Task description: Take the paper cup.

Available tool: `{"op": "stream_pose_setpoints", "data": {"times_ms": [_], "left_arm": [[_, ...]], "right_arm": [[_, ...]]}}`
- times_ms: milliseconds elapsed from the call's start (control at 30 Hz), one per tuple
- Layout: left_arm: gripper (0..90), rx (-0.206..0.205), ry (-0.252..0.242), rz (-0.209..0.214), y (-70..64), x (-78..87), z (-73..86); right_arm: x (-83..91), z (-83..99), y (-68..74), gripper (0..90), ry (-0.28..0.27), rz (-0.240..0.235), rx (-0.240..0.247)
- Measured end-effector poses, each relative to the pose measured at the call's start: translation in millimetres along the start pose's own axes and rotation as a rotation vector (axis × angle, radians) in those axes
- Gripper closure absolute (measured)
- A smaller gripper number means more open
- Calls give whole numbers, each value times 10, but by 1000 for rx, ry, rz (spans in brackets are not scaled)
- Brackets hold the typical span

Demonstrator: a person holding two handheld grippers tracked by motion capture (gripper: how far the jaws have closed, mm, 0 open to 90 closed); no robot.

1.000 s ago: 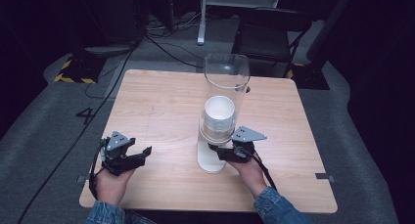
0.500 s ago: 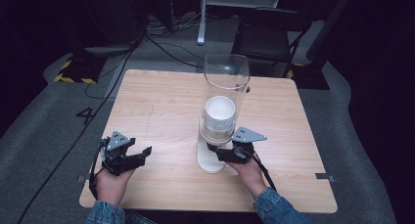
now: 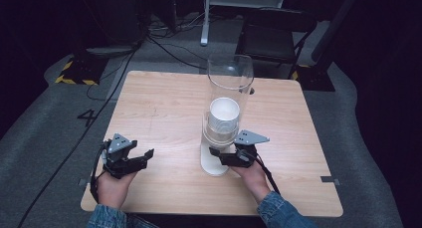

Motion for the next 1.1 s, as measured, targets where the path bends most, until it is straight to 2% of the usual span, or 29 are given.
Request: {"op": "stream_pose_setpoints", "data": {"times_ms": [67,200,500,733,1100], "left_arm": [[309,-2,2,1,-1,-3,1],[309,-5,5,5,-4,-9,-3],[309,-2,7,7,-7,-30,-7],[309,-8,7,10,-5,-38,-14],[309,-7,11,12,-16,-55,-23]], "right_arm": [[1,4,4,346,-1,5,20],[2,20,6,345,-4,5,24],[3,46,5,346,-5,6,21],[0,83,2,347,16,12,30],[-7,136,0,348,36,8,18]]}}
Point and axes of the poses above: each handheld gripper's, and its own axes: x roughly backward along the jaws, z roughly out of its underside, y roughly to its left, the point moved 2 cm from there along -x, roughly forward along the jaws, and after that the axes turned 5 degrees about -y, right-handed, at the moved point
